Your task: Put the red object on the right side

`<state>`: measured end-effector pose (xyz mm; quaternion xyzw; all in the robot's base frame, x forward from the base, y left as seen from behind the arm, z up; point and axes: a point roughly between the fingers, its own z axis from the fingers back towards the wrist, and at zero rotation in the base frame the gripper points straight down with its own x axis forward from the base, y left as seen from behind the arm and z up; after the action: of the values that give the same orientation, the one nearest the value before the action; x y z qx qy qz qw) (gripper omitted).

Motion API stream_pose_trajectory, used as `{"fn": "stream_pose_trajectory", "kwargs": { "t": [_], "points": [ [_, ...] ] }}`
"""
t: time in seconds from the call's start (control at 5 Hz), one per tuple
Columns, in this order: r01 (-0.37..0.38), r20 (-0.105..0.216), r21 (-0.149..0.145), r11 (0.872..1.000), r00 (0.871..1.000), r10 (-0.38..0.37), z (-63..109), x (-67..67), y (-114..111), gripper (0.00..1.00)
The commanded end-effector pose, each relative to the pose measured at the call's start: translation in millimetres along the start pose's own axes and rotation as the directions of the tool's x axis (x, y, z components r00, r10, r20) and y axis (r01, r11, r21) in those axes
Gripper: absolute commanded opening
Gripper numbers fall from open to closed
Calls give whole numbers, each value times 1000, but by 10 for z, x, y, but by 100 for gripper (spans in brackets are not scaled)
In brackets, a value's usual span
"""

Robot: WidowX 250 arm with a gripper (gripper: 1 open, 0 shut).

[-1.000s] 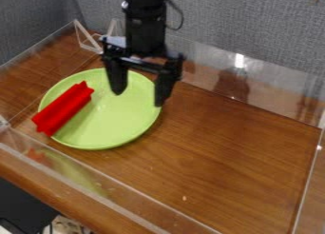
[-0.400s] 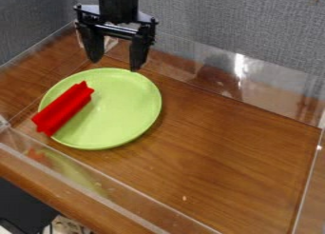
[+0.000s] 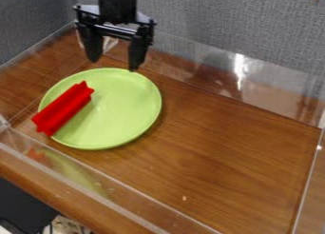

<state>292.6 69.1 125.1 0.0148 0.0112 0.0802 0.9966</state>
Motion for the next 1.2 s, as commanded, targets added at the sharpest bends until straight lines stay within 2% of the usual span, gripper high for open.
{"fn": "stream_pose_trajectory", "kwargs": {
  "t": [0.0,0.4,0.6,1.0],
  "points": [
    [38,36,12,999,999,-38,108,-9,-44,100],
    [61,22,21,998,998,-61,-147,26,51,100],
    [12,35,21,1000,999,-13,-143,215,29,100],
    [-68,7,25,997,998,67,-193,336,-2,100]
  ]
}}
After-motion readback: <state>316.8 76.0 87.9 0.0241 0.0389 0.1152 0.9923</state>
